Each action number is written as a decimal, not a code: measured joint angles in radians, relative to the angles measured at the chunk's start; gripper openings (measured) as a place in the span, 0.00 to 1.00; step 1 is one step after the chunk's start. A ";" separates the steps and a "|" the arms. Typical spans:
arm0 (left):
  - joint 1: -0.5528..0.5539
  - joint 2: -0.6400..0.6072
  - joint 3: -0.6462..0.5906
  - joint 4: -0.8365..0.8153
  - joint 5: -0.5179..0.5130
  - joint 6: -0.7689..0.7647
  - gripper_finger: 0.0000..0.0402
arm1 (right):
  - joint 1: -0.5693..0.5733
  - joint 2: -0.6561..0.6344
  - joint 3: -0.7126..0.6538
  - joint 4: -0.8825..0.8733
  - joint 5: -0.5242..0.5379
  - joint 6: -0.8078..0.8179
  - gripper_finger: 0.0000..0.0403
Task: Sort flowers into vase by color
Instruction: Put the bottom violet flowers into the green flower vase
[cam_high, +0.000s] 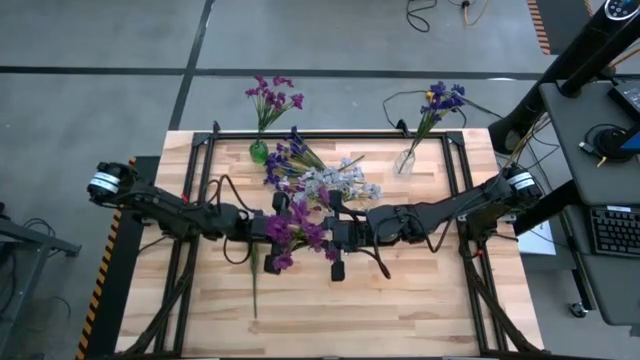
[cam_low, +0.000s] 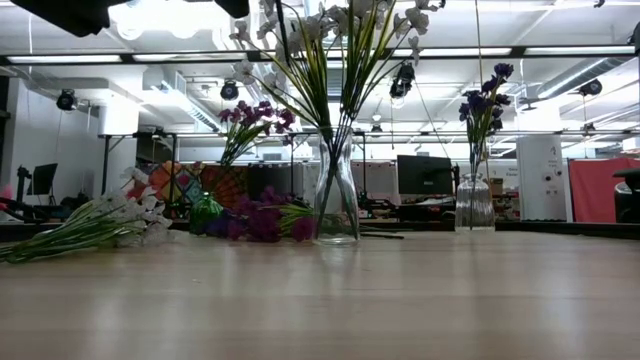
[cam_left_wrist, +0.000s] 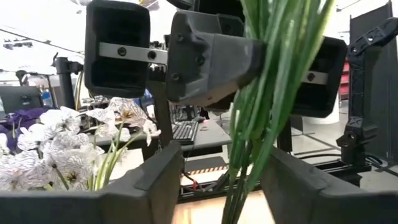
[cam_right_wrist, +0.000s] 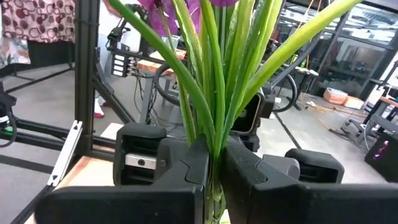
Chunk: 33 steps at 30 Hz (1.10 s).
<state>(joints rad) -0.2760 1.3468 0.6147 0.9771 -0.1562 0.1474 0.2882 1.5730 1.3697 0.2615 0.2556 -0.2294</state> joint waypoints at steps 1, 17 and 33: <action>0.000 0.000 0.000 0.000 -0.001 -0.001 0.41 | 0.000 0.000 0.000 0.000 0.002 -0.003 0.06; -0.007 -0.005 -0.002 -0.012 -0.001 -0.025 0.01 | 0.002 -0.005 0.000 -0.048 0.086 0.030 0.39; -0.011 -0.347 -0.269 0.031 -0.292 0.030 0.00 | 0.002 -0.102 -0.001 -0.240 0.087 0.102 0.57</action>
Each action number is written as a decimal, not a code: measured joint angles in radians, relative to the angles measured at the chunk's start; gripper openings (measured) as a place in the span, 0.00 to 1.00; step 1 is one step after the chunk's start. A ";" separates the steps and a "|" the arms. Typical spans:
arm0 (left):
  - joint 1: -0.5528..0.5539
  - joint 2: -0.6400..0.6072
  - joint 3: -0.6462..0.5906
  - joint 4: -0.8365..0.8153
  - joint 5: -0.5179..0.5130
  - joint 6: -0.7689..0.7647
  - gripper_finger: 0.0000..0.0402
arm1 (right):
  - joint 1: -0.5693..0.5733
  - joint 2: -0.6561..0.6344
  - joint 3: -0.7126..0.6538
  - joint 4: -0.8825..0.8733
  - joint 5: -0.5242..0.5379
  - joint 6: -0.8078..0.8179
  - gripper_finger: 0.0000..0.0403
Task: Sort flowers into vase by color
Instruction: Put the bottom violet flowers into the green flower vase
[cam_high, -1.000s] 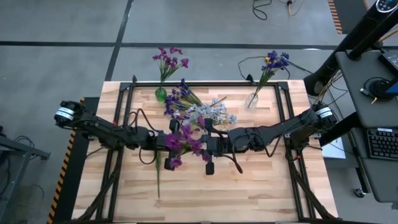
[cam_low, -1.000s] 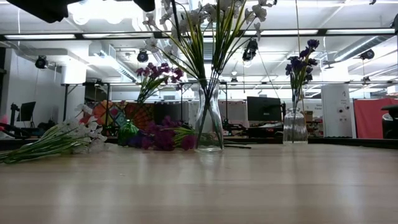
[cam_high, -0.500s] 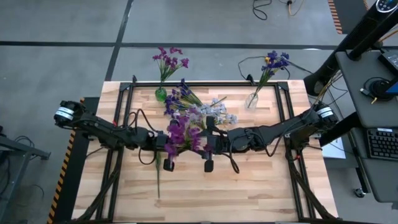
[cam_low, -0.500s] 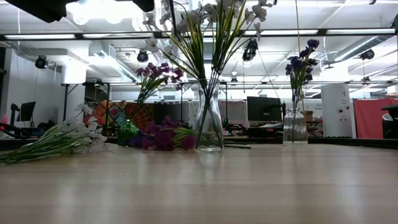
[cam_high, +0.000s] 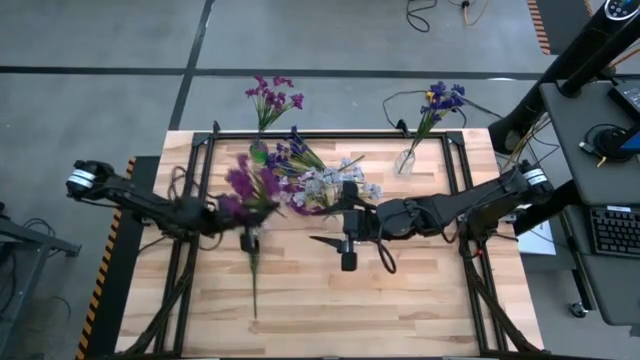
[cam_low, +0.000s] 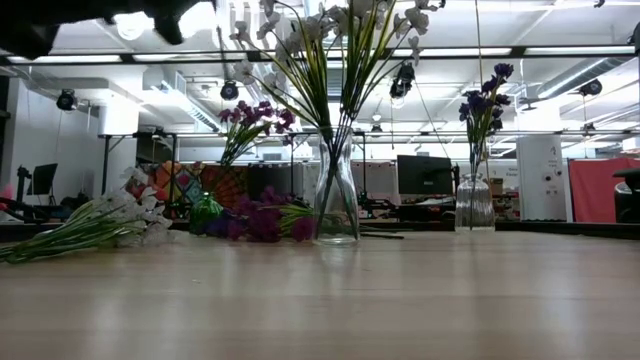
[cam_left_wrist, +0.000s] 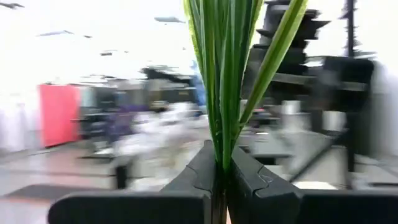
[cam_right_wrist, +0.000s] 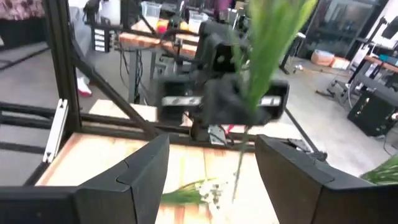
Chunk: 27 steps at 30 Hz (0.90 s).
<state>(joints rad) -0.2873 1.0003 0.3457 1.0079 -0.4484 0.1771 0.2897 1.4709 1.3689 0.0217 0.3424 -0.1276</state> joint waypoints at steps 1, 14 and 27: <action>0.000 -0.036 -0.018 -0.007 -0.047 0.017 0.00 | 0.000 -0.005 0.000 -0.014 0.000 0.000 0.57; 0.096 -0.377 -0.010 -0.443 -0.321 0.134 0.00 | -0.002 -0.061 -0.001 -0.091 0.000 -0.015 0.58; 0.540 -0.408 0.021 -0.680 0.043 -0.052 0.00 | -0.009 -0.057 -0.001 -0.100 0.000 -0.012 0.58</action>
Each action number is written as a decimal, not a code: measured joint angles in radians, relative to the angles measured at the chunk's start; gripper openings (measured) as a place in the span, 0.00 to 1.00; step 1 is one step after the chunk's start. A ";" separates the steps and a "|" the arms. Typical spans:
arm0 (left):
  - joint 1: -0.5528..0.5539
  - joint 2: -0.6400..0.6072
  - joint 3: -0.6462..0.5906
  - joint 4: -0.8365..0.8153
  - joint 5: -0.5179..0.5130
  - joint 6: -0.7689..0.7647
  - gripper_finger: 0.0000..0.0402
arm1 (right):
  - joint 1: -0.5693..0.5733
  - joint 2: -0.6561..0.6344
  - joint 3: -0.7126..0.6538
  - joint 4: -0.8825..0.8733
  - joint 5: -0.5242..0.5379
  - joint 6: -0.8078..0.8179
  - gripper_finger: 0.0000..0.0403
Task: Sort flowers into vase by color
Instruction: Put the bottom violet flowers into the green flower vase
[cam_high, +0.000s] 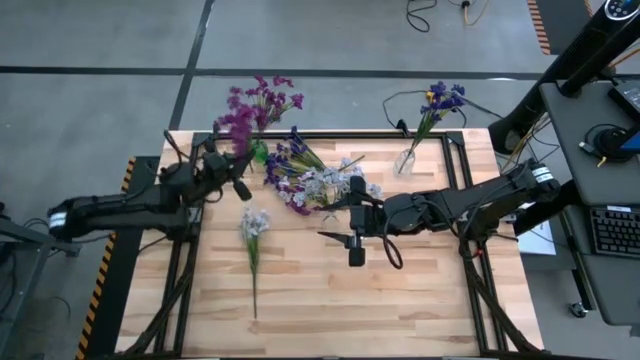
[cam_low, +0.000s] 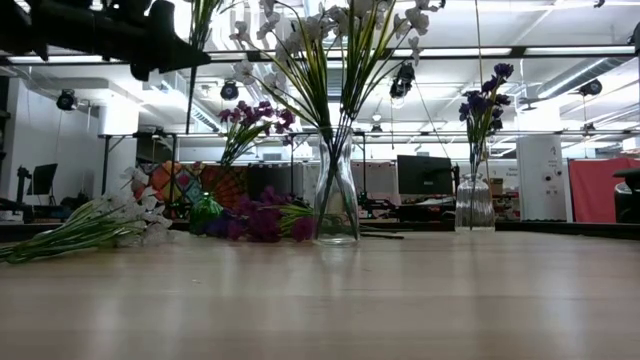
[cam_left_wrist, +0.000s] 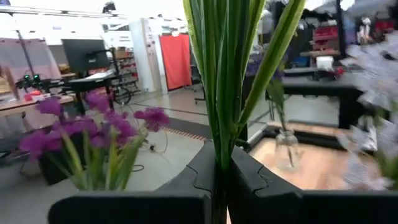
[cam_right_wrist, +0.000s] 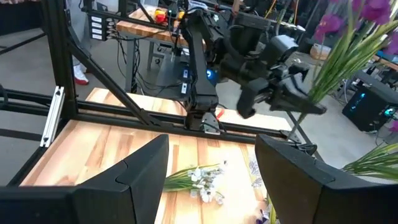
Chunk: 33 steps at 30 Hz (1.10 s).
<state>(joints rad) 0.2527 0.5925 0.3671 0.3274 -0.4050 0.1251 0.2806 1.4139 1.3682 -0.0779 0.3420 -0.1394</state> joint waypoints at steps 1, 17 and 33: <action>0.035 -0.001 -0.006 0.018 0.036 -0.010 0.00 | 0.000 0.000 0.000 -0.003 0.000 0.001 0.58; 0.521 0.234 -0.052 0.309 0.397 -0.107 0.00 | -0.024 0.001 0.000 -0.021 0.000 0.013 0.58; 0.721 0.599 -0.052 0.654 0.555 -0.170 0.00 | -0.026 0.001 0.000 -0.030 0.002 0.027 0.58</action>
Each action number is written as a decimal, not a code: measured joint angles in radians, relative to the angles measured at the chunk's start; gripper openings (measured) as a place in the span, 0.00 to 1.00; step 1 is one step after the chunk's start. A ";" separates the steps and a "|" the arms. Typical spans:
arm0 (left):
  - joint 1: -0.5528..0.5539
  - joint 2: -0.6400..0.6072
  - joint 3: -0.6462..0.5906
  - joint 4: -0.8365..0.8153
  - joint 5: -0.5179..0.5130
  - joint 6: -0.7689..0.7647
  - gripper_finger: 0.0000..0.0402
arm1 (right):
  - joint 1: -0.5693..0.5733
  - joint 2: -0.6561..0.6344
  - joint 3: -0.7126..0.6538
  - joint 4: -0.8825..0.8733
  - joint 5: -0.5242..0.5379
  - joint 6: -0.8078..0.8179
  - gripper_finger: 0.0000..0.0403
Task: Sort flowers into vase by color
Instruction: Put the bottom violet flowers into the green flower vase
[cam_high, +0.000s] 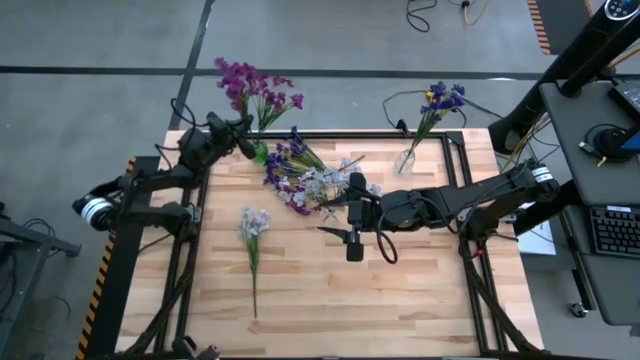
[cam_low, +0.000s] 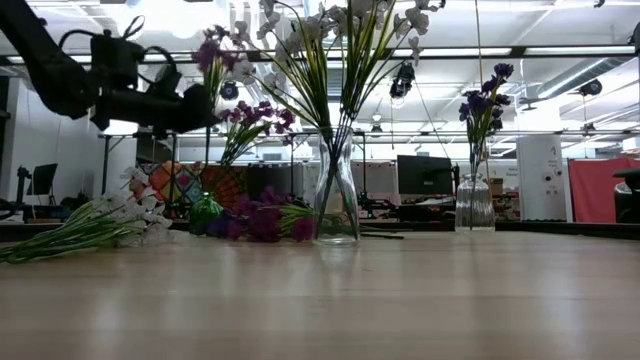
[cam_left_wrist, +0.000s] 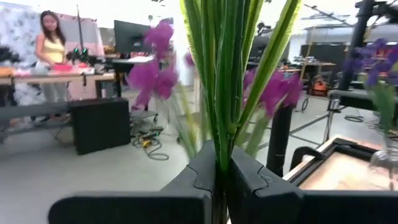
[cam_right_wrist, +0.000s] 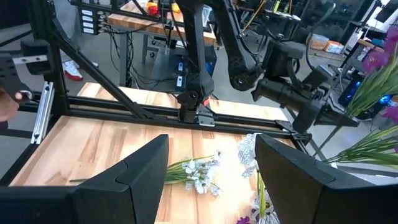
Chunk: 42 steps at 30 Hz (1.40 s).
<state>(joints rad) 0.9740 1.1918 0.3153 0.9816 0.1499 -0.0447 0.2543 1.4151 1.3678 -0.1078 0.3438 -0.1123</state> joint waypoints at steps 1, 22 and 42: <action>0.004 0.016 0.000 0.010 0.002 -0.002 0.00 | 0.000 0.000 0.000 0.000 0.000 0.000 0.58; 0.032 0.121 0.000 0.075 0.023 0.037 0.00 | -0.001 0.000 -0.001 -0.019 0.034 0.000 0.58; 0.034 0.131 0.000 0.144 0.024 0.077 0.00 | -0.004 0.000 -0.001 -0.018 0.034 0.009 0.58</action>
<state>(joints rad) 1.0080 1.3228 0.3153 1.1256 0.1744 0.0323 0.2501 1.4151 1.3670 -0.1261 0.3782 -0.1037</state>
